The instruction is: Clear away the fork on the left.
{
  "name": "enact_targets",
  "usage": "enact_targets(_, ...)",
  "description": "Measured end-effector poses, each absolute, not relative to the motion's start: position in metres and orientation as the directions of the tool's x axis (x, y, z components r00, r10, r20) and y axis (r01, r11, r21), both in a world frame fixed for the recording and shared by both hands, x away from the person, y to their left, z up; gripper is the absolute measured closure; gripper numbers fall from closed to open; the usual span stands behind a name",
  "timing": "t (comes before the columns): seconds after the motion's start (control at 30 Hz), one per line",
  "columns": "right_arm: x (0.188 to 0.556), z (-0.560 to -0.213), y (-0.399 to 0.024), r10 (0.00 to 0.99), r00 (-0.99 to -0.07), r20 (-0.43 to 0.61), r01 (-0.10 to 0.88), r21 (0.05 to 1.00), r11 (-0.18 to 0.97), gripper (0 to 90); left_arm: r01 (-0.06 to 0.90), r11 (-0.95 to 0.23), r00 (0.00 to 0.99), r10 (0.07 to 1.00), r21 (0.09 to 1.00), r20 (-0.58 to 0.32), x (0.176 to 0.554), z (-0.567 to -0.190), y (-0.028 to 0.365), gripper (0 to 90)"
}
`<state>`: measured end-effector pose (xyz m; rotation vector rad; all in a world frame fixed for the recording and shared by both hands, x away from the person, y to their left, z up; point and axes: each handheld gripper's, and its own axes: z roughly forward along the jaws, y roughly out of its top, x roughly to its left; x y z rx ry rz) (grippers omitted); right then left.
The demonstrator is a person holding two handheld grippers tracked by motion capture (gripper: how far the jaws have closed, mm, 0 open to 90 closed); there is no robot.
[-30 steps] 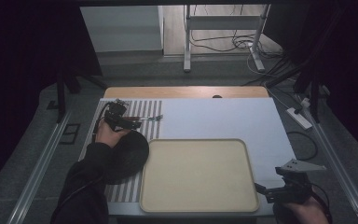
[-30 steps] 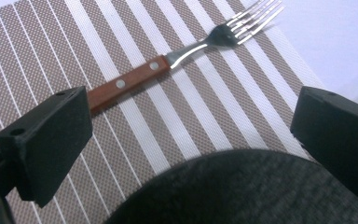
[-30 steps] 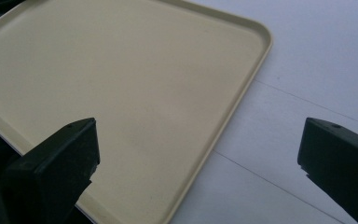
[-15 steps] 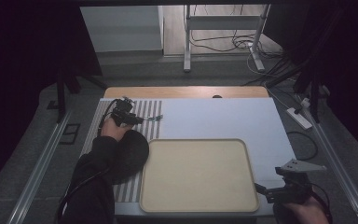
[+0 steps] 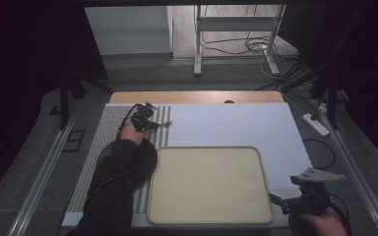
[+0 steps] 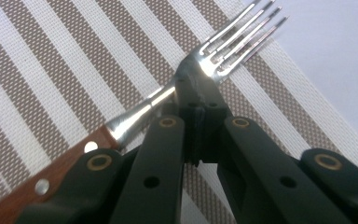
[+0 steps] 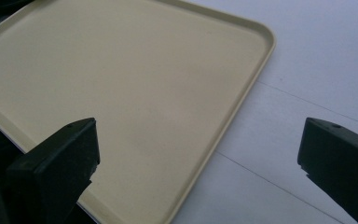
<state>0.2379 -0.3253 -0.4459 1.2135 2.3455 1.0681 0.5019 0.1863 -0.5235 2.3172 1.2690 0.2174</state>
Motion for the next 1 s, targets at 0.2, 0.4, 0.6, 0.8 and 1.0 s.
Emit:
enact_targets(0.2,0.238,-0.446,-0.325,0.792,-0.606,0.074,0.575,0.728,0.373,0.0,0.748,-0.438,0.535,0.842,0.499,-0.063,0.511,-0.524,0.185,89.3)
enact_targets(0.4,0.238,-0.446,-0.325,0.789,-0.609,0.075,0.573,0.73,0.373,0.0,0.755,-0.415,0.525,0.846,0.509,-0.088,0.518,-0.525,0.188,89.3)
enact_targets(0.6,0.237,-0.446,-0.326,0.788,-0.611,0.075,0.572,0.73,0.374,0.0,0.715,-0.429,0.573,0.812,0.552,-0.11,0.513,-0.511,0.196,68.3)
enact_targets(0.8,0.237,-0.446,-0.325,0.785,-0.615,0.074,0.57,0.729,0.379,0.0,0.734,-0.405,0.538,0.837,0.545,-0.103,0.517,-0.504,0.214,25.3)
enact_targets(1.0,0.237,-0.446,-0.324,0.783,-0.618,0.074,0.57,0.728,0.381,0.0,0.78,-0.383,0.505,0.852,0.494,-0.137,0.526,-0.511,0.226,1.4)
